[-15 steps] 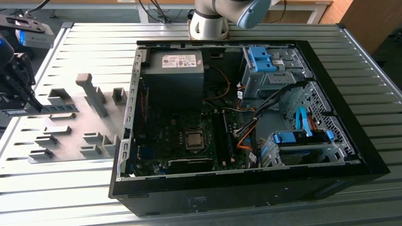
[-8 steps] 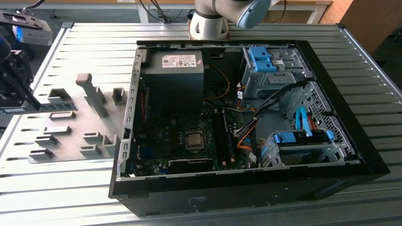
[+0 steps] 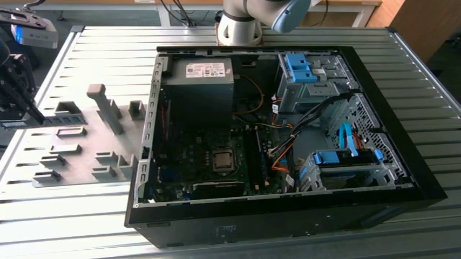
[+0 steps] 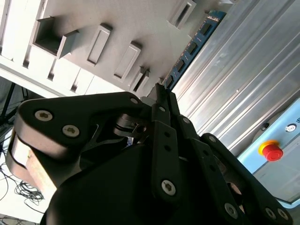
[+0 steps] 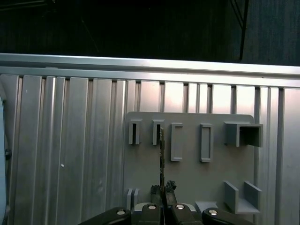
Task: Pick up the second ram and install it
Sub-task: 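Pick up the second ram and move it above second insertion slot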
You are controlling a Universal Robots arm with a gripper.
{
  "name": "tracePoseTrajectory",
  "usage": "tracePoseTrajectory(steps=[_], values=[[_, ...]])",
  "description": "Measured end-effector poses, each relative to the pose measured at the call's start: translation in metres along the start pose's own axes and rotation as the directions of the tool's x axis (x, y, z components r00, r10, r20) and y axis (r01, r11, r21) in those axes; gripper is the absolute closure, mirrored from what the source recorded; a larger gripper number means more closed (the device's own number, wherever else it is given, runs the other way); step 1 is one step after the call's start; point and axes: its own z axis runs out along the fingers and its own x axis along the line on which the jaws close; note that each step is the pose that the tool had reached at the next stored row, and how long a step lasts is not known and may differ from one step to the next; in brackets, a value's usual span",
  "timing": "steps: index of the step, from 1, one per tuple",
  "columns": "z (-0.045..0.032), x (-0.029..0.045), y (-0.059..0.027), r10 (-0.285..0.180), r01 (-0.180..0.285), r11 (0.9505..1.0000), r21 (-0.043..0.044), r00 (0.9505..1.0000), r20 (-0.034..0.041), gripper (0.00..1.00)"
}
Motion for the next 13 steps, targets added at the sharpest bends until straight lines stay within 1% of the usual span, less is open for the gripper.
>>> tracePoseTrajectory(steps=[13], values=[[-0.0116, 0.0000, 0.0002, 0.000, 0.000, 1.0000, -0.0001, 1.0000, -0.0001, 0.86]])
